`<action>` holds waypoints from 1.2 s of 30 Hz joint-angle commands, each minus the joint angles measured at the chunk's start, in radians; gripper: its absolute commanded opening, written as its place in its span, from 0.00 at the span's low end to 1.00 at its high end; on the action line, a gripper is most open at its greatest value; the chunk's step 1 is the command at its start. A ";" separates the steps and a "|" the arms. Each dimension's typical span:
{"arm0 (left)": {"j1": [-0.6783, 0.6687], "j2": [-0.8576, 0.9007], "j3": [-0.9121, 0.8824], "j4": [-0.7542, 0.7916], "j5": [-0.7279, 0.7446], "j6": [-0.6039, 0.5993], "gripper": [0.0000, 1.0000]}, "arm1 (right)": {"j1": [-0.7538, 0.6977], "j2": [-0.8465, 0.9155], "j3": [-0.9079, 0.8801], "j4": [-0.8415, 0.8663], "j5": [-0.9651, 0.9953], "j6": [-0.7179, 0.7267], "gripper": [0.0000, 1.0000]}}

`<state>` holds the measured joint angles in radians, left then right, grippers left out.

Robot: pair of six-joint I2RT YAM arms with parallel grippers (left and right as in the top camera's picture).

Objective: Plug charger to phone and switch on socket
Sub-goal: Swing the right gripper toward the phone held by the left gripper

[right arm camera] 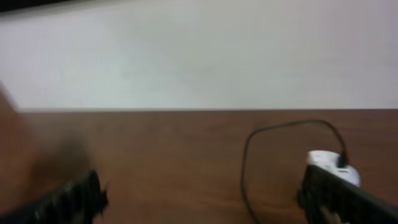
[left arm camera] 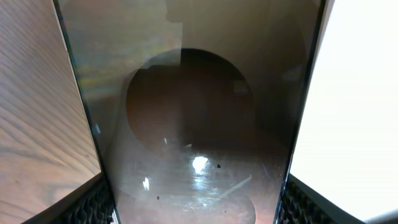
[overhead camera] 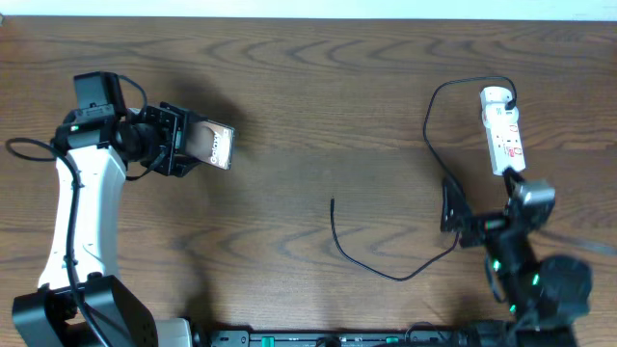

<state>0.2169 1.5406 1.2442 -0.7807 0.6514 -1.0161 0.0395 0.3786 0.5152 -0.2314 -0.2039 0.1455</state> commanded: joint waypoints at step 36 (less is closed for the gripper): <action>-0.028 -0.022 0.029 -0.025 -0.148 -0.186 0.07 | 0.388 1.395 0.541 0.747 -0.640 0.926 0.97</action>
<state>0.1997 1.5406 1.2442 -0.8074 0.5133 -1.1496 0.3893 1.7718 1.0409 0.5198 -0.9482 1.0496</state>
